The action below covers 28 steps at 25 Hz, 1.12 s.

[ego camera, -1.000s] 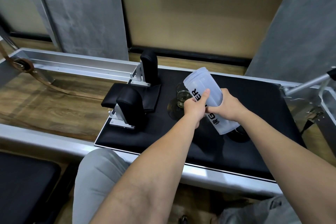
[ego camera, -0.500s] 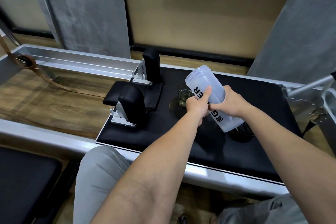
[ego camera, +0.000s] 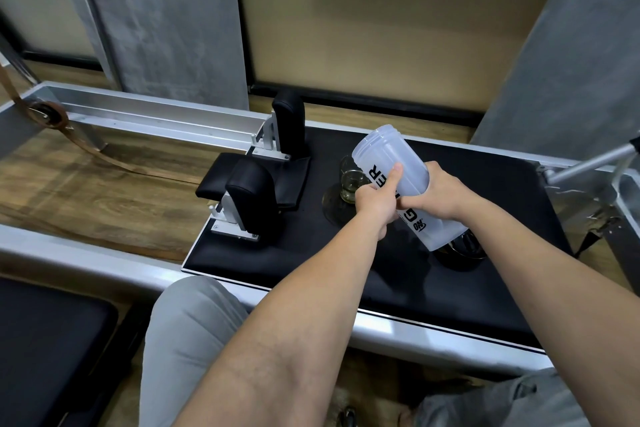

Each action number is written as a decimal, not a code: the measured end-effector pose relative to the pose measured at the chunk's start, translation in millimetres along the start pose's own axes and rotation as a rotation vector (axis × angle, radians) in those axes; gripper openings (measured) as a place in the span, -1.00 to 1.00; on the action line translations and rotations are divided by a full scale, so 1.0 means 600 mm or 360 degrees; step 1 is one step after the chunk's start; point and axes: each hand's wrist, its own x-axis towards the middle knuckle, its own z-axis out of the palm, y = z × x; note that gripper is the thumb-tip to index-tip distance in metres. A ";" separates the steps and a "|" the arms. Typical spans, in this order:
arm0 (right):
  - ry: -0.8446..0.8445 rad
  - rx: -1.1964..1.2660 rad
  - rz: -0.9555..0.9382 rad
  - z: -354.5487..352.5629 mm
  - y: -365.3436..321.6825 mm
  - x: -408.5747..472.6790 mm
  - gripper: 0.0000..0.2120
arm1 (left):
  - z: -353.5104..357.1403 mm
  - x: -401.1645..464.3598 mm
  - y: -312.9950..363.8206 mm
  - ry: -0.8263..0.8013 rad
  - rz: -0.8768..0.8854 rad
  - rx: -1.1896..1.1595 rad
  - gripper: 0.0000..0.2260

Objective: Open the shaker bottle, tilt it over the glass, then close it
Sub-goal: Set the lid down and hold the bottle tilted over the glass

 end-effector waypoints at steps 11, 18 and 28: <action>-0.0027 -0.0048 0.0011 -0.004 -0.001 -0.002 -0.27 | 0.003 -0.006 0.000 -0.0014 -0.0025 -0.0018 -0.54; -0.0036 -0.0048 0.0008 -0.007 -0.003 -0.001 -0.27 | 0.004 -0.005 0.002 -0.0002 -0.0026 -0.0014 -0.54; -0.0040 -0.0058 0.0026 -0.009 -0.006 0.002 -0.24 | 0.003 -0.005 0.004 -0.0009 -0.0015 -0.0030 -0.52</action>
